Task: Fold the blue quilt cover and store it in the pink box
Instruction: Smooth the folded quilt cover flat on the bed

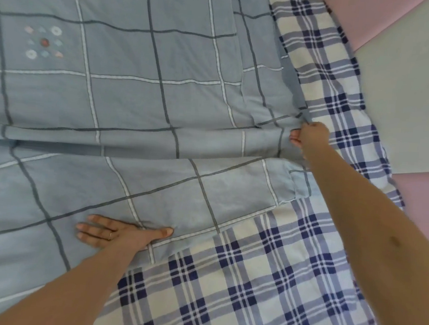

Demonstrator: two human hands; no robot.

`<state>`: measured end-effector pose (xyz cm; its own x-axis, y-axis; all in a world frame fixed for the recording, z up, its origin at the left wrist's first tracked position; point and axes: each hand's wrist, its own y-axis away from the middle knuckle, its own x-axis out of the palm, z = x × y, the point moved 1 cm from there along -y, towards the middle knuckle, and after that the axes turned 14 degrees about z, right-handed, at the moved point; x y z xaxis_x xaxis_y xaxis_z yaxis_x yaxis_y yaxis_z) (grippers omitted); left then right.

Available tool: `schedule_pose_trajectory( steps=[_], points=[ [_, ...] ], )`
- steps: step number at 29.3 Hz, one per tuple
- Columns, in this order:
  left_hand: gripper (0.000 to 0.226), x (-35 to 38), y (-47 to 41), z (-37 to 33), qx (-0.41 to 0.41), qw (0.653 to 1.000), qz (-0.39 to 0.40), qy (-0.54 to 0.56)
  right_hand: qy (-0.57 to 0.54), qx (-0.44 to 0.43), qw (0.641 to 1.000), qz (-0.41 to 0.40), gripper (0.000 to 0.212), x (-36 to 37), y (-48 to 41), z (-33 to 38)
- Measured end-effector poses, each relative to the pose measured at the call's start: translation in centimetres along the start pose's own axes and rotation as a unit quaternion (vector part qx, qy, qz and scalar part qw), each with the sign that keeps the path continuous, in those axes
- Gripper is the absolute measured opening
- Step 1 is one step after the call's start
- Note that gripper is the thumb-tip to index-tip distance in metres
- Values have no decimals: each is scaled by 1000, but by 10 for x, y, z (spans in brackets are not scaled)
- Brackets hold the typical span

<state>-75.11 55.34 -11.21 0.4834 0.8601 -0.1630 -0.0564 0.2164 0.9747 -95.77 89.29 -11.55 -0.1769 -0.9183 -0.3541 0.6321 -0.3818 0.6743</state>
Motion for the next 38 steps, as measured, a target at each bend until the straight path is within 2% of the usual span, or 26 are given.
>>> schedule_pose_trajectory(
  steps=[3, 5, 7, 11, 14, 16, 18, 19, 22, 24, 26, 28, 29, 32, 34, 35, 36, 37, 38],
  points=[
    [175, 0, -3, 0, -3, 1000, 6, 3, 118, -69, 988, -75, 17, -4, -9, 9],
    [176, -1, -7, -1, -7, 1000, 9, 6, 167, -93, 977, -90, 23, -5, -14, 17],
    [177, 0, -8, 0, -8, 1000, 8, 10, 177, -123, 973, -81, 21, -5, -21, 26],
    [178, -1, -10, 0, -4, 1000, 4, 14, 138, -128, 982, -21, 34, -5, -29, 39],
    [178, -1, -11, -1, -3, 1000, 4, 15, 135, -125, 983, 25, 59, -13, -29, 45],
    [177, -1, -10, -2, -5, 1000, 7, 21, 130, -131, 983, 15, 73, -21, -20, 39],
    [176, 0, -8, -3, -2, 1000, 11, 20, 230, -115, 966, -35, 67, -31, -14, 23],
    [176, 0, -7, -2, -1, 1000, 12, 22, 293, -81, 951, -48, 65, -34, -11, 15],
    [177, -1, -7, -2, -7, 1000, 12, 26, 377, -11, 926, -1, 70, -35, -11, 2],
    [177, -1, -9, -2, -5, 1000, 8, 27, 427, -26, 904, 6, 59, -26, -11, 7],
    [177, -1, -9, -4, -2, 1000, 1, 29, 460, -57, 886, -22, 37, -18, -11, 13],
    [176, 0, -8, -4, -2, 1000, -3, 22, 456, -102, 883, -53, 19, -12, -12, 22],
    [176, 0, -9, -4, -4, 1000, -4, 20, 427, -122, 893, -74, 16, -11, -13, 29],
    [176, 0, -10, -5, -6, 1000, -15, 22, 197, -135, 964, -116, 23, -18, -23, 44],
    [174, 0, -9, -4, -2, 1000, -24, 17, 89, -130, 983, -91, 9, -21, -24, 46],
    [173, 1, -9, -3, -2, 1000, -27, 15, 69, -127, 987, -66, 27, -18, -23, 43],
    [172, 2, -9, -3, -2, 1000, -28, 13, 94, -133, 986, -44, 50, -15, -21, 35],
    [172, 4, -10, -3, -1, 999, -31, 14, 151, -154, 976, -42, 64, -11, -10, 26],
    [172, 5, -11, -2, 0, 999, -37, 15, 217, -191, 956, -59, 67, -7, 1, 16]
  ],
)
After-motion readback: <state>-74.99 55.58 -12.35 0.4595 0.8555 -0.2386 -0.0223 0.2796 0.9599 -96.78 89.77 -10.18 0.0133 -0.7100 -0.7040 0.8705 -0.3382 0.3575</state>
